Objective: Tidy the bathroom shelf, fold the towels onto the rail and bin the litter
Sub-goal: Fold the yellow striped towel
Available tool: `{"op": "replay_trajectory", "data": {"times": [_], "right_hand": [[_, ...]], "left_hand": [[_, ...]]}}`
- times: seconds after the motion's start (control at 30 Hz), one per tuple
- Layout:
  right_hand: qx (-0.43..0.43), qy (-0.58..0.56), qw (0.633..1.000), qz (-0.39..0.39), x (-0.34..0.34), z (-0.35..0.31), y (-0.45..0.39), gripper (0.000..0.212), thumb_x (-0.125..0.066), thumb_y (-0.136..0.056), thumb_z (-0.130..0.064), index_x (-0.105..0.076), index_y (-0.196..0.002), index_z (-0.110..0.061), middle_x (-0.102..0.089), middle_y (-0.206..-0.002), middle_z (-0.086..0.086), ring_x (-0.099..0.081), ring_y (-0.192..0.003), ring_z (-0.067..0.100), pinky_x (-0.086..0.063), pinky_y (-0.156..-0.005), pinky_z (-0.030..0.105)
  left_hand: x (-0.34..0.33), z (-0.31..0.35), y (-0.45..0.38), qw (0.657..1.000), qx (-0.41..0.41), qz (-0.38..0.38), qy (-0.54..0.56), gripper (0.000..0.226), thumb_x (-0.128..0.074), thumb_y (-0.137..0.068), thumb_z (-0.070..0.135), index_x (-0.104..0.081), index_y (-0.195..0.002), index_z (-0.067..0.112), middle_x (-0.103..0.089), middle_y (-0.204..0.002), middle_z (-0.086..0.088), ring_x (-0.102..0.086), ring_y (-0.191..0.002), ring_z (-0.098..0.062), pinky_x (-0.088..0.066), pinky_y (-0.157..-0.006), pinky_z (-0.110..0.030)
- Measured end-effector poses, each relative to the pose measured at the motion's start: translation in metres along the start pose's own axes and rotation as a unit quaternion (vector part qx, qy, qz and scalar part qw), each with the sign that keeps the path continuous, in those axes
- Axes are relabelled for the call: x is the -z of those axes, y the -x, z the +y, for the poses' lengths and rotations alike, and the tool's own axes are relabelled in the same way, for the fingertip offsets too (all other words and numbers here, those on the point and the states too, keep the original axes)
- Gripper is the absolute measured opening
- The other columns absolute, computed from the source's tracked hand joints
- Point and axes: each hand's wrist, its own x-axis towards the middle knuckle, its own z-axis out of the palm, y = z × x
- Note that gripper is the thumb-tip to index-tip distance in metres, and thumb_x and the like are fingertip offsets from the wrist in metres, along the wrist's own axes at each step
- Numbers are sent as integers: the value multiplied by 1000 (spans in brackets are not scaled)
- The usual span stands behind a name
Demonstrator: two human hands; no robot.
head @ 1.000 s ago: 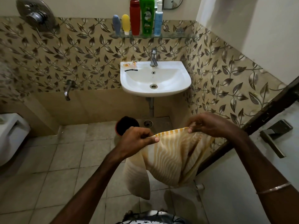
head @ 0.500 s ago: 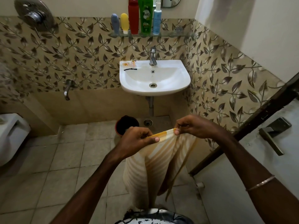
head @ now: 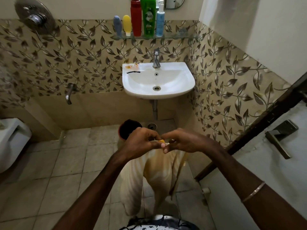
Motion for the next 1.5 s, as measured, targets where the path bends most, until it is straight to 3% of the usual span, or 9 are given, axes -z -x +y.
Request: {"op": "replay_trajectory", "data": {"times": [0.07,0.13,0.47,0.93,1.07,1.13,1.23,1.37,1.5], "right_hand": [[3,8,1000,30,1,1,-1,10,-69,-91,-33,-65,-99,-38,-63,-93,-12,-60,-89,8,-52,-76,38],[-10,-2,998,55,8,4,4,9,-71,-90,-35,-65,-88,-40,-63,-87,-13,-60,-84,7,-50,-72,37],[-89,-1,985,150,42,42,31,8,-72,-87,-40,-68,-80,-39,-68,-85,-10,-63,-82,9,-49,-69,37],[-194,9,947,256,39,80,50,17,-68,-92,-38,-63,-77,-33,-66,-83,-5,-62,-78,15,-42,-64,33],[-226,-6,931,286,36,88,49,13,-68,-93,-35,-64,-82,-28,-67,-94,-2,-59,-84,13,-45,-69,33],[-230,-40,927,295,33,89,48,4,-69,-93,-31,-68,-95,-27,-64,-106,-4,-57,-92,12,-44,-71,30],[-215,-142,915,310,29,86,50,18,-72,-90,-24,-73,-108,-26,-63,-116,-8,-58,-104,15,-48,-77,33],[-184,-329,886,270,19,70,57,11,-73,-85,-24,-78,-91,-17,-78,-89,10,-73,-72,21,-56,-55,27],[-110,-436,870,204,4,62,63,29,-72,-82,-2,-73,-110,-6,-77,-106,14,-75,-98,26,-62,-77,30]], "left_hand": [[2,-2,2,1000,4,-5,-18,21,-79,-82,38,-78,-89,18,-73,-79,2,-67,-73,-14,-56,-66,-44],[5,-7,6,1000,15,6,-24,23,-79,-82,39,-78,-87,16,-72,-76,-1,-65,-69,-16,-53,-63,-45],[19,-26,24,998,39,50,27,16,-80,-80,40,-77,-76,24,-71,-69,13,-64,-62,0,-42,-54,-13],[41,-48,34,992,121,-14,20,17,-82,-76,38,-79,-81,22,-76,-79,5,-70,-72,-8,-55,-66,-32],[49,-47,36,983,140,4,119,20,-82,-75,35,-80,-81,17,-77,-84,-2,-72,-77,-13,-54,-67,-28],[48,-41,36,969,136,14,205,21,-82,-75,32,-80,-87,15,-78,-92,-6,-74,-86,-20,-58,-74,-30],[37,-31,30,931,143,34,334,28,-82,-75,27,-78,-95,9,-76,-98,-12,-72,-89,-23,-58,-77,-32],[21,-20,18,877,144,69,452,32,-78,-78,21,-75,-105,3,-74,-101,-13,-70,-89,-22,-58,-73,-31],[12,-15,9,854,139,79,495,29,-76,-82,16,-75,-109,5,-75,-104,-14,-72,-91,-22,-58,-72,-31]]}}
